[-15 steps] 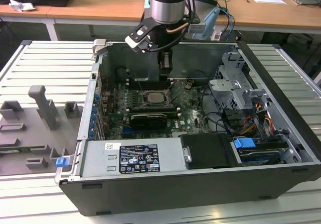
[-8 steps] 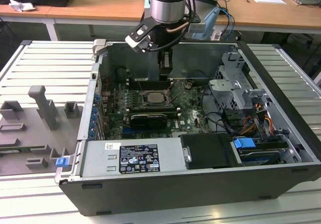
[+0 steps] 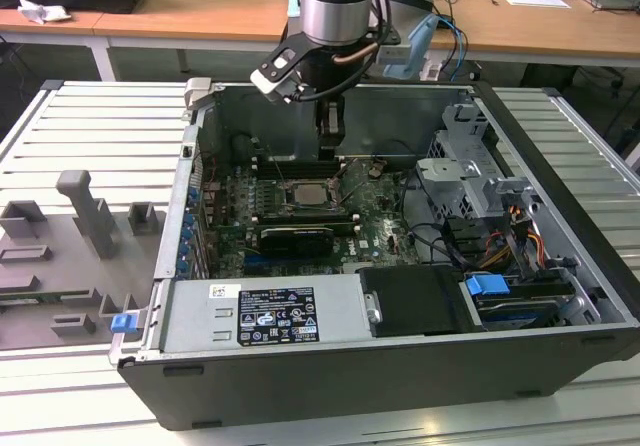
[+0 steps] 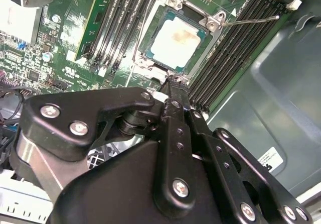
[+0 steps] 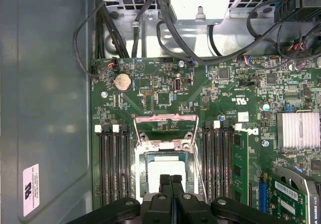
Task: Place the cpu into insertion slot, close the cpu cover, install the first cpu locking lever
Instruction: 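Place the cpu into insertion slot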
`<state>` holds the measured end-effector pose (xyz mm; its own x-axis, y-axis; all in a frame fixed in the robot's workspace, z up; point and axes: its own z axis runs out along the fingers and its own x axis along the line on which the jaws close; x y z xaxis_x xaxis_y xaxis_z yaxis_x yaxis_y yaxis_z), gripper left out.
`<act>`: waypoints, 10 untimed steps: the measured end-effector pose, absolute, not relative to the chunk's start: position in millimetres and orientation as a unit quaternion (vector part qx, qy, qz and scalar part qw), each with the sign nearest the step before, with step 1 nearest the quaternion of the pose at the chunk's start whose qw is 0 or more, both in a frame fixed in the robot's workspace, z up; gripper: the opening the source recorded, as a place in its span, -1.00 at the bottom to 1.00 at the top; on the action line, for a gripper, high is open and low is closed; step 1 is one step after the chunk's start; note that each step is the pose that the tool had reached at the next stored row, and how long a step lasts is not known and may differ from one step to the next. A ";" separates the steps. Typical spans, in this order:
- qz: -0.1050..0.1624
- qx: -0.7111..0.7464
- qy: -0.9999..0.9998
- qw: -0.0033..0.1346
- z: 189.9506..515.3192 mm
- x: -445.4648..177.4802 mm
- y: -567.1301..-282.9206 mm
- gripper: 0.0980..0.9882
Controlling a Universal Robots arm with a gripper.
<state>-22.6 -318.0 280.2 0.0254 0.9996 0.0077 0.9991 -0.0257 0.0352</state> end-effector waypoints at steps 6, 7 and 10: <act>0.015 0.716 0.698 0.010 281.2 -21.9 -318.0 -0.98; 0.015 0.716 0.698 0.010 281.4 -21.7 -318.0 -0.98; 0.015 0.716 0.698 0.010 282.0 -21.3 -318.0 -0.98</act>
<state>-21.3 -318.0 282.0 0.0253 0.9996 0.0078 0.9991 -0.0256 0.0352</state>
